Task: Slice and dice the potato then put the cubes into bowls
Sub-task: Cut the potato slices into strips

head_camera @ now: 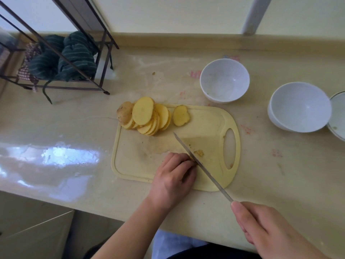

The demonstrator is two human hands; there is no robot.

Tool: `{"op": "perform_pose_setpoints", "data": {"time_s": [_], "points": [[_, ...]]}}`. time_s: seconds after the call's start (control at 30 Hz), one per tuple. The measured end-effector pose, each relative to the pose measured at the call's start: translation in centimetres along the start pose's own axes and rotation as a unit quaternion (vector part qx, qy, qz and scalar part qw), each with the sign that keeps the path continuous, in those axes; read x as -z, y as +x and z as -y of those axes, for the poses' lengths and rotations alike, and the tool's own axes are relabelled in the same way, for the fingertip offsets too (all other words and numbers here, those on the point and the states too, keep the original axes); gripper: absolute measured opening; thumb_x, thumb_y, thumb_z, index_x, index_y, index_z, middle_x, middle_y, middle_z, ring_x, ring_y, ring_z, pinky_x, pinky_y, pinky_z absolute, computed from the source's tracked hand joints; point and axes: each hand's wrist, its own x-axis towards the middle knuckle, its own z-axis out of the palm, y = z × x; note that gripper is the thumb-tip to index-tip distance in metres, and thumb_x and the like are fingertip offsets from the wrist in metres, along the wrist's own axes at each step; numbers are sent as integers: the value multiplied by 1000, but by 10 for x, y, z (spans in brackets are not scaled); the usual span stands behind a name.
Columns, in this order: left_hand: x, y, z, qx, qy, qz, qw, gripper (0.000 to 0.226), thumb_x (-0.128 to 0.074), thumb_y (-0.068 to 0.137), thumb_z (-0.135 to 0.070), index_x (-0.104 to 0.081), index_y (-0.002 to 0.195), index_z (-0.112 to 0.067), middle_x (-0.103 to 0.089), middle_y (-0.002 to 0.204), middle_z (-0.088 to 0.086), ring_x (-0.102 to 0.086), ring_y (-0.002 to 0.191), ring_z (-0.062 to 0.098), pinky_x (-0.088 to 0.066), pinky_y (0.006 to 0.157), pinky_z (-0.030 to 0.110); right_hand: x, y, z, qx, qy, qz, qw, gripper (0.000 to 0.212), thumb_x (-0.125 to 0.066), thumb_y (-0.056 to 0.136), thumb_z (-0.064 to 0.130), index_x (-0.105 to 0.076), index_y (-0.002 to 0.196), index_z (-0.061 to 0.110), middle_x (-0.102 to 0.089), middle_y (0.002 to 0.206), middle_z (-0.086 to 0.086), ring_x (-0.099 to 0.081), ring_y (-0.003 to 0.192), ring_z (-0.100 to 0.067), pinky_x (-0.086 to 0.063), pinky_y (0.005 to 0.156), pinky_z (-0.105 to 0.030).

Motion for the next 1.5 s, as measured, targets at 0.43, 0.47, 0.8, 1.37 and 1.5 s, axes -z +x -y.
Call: {"op": "perform_pose_setpoints", "data": {"time_s": [0.43,0.47,0.8,1.37,1.5], "points": [[0,0,1,1,-6,-2,1000,9,-79,83,2,-77,92,2,-73,99,12,-66,83,27,-53,79,30,-7,4,-1,23,-57,-79,995,73,-12,84,77,-45,67,14,-57,66,-6,-54,58,-12,-44,64,-26],[1,1,1,1,-6,-2,1000,9,-79,83,2,-77,91,2,-73,99,12,-66,83,28,-53,79,32,-8,8,1,17,-43,-56,997,71,-17,85,73,-45,66,11,-56,65,-10,-52,55,-13,-43,63,-28],[5,-5,1,-4,16,1,1000,9,-79,86,-2,-77,94,1,-69,95,13,-61,83,25,-51,78,30,9,16,2,29,7,-5,1000,68,-27,75,81,-37,68,14,-30,52,6,-28,50,-6,-29,53,-29],[3,-7,-2,13,-8,-27,1000,7,-79,85,0,-78,92,2,-73,97,11,-66,86,25,-55,77,34,11,-3,0,4,-40,37,998,99,-11,57,100,-37,71,5,-34,55,1,-34,49,-8,-30,52,-23],[2,-7,-2,8,-12,-27,1000,5,-75,88,-2,-77,90,2,-73,96,11,-65,86,26,-55,76,35,6,3,3,17,-57,11,998,87,-13,66,94,-38,69,11,-39,54,2,-38,49,-6,-32,51,-22]]}}
